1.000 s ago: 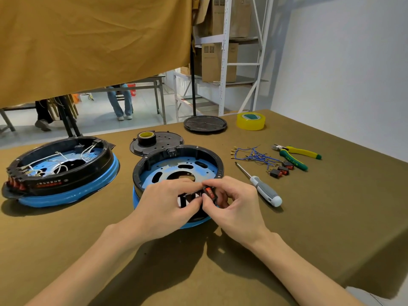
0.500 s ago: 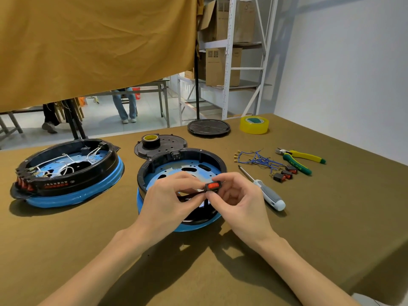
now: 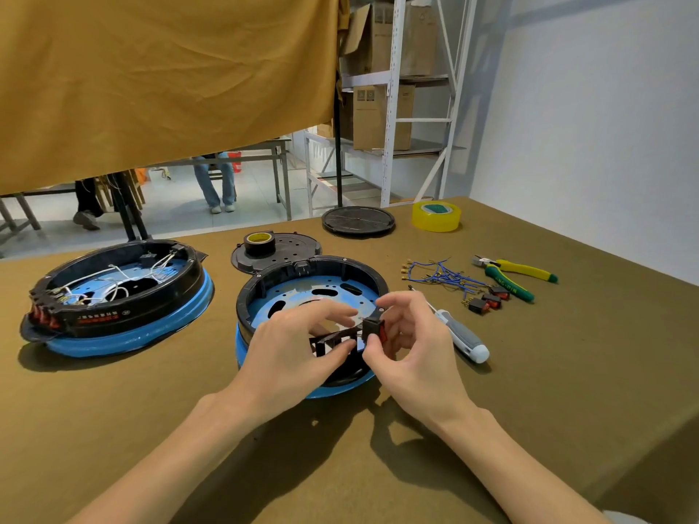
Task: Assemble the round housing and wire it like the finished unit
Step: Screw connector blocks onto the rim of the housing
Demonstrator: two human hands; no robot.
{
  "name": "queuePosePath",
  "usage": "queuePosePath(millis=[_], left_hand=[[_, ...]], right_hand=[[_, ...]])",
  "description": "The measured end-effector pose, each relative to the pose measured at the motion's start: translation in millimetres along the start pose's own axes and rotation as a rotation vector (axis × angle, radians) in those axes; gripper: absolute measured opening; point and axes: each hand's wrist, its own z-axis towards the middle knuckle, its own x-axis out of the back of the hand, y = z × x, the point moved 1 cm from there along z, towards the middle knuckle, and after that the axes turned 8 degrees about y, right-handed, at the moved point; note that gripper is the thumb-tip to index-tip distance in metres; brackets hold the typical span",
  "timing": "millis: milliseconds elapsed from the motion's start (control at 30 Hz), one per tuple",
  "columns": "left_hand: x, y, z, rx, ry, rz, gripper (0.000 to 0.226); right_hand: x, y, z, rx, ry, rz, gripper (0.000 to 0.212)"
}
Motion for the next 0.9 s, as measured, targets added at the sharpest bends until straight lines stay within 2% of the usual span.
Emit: queuePosePath(millis=[100,167,333,533,633,800,900], left_hand=[[1,-1,4,0.030,-0.041,0.013,0.037],[3,-1,5,0.022,-0.072,0.036,0.035],[2,-1,4,0.005,-0.081,0.068,0.032],[2,-3,9,0.007,-0.112,0.048,0.028],[2,-3,11,0.009,-0.114,0.025,0.025],[1,1,11,0.032,-0.092,0.022,0.036],[0,1,12,0.047,-0.077,0.049,0.031]], right_hand=[[2,2,-1,0.005,0.002,-0.025,0.019],[1,3,-2,0.016,-0.016,-0.044,0.015],[0,6,-3,0.066,-0.086,-0.090,0.023],[1,7,-3,0.083,-0.149,-0.118,0.044],[1,6,-2,0.079,-0.155,-0.139,0.035],[0,7,-2,0.033,-0.125,-0.117,0.019],[0,7,-2,0.025,-0.097,-0.121,0.015]])
